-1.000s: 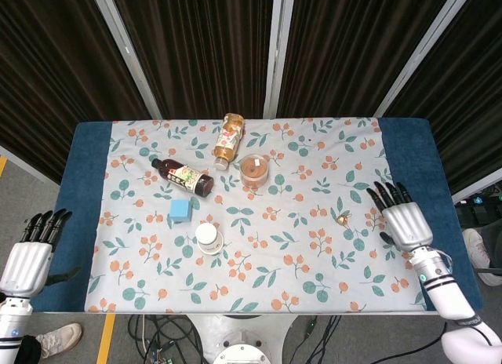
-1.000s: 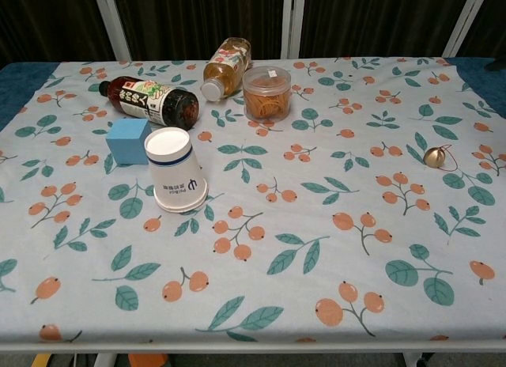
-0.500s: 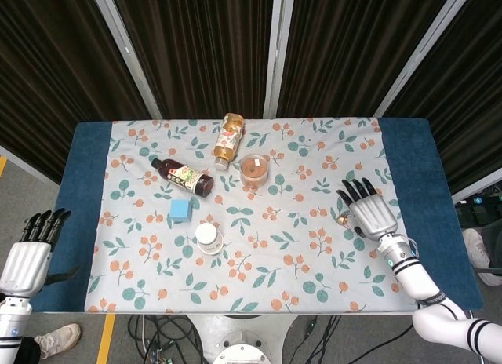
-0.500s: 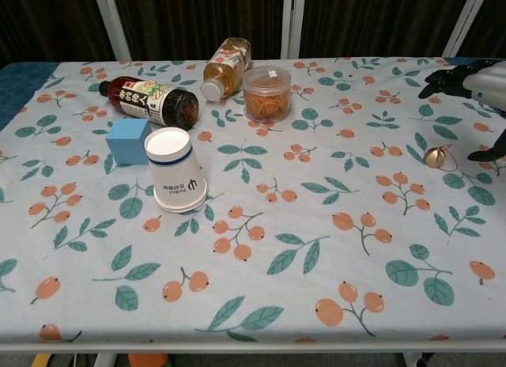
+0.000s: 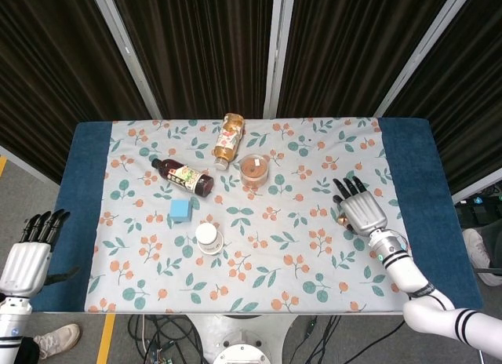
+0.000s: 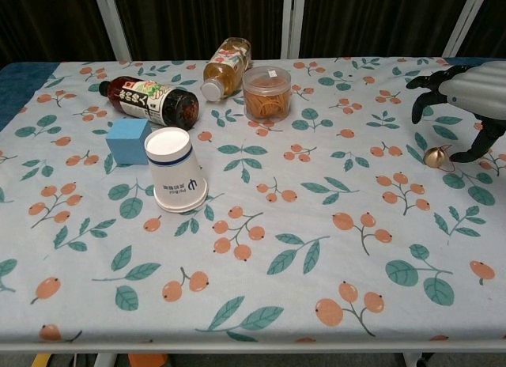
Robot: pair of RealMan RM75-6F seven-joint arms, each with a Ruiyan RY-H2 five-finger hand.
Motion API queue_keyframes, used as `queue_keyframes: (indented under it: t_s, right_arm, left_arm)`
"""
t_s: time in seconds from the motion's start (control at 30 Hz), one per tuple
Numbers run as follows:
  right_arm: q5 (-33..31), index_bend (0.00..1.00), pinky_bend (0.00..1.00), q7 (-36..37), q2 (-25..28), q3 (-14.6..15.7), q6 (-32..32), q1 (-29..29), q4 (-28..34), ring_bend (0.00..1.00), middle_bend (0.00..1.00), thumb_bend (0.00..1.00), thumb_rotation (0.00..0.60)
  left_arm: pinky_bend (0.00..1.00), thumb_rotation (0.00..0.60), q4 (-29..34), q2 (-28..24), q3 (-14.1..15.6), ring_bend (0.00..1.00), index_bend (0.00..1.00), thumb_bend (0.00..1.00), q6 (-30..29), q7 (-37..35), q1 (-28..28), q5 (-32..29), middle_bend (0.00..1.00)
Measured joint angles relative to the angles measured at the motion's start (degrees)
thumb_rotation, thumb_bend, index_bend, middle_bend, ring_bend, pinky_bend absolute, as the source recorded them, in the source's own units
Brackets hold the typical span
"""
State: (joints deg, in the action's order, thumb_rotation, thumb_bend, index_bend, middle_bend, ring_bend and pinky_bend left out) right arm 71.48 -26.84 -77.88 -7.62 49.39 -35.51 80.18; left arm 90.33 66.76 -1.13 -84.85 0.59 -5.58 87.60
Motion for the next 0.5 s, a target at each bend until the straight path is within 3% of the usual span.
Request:
queue_keyframes:
  t_s: [0.5]
  right_arm:
    - [1.7,0.45,0.0,3.2,-1.0,0.9,0.7,-1.6,-2.1,0.0,0.05,0.15,0.6]
  left_arm:
    - [0.05,0.6,0.5,-0.2,-0.2,0.0,0.04,0.0,0.4,0.1,-0.2,-0.5,0.05]
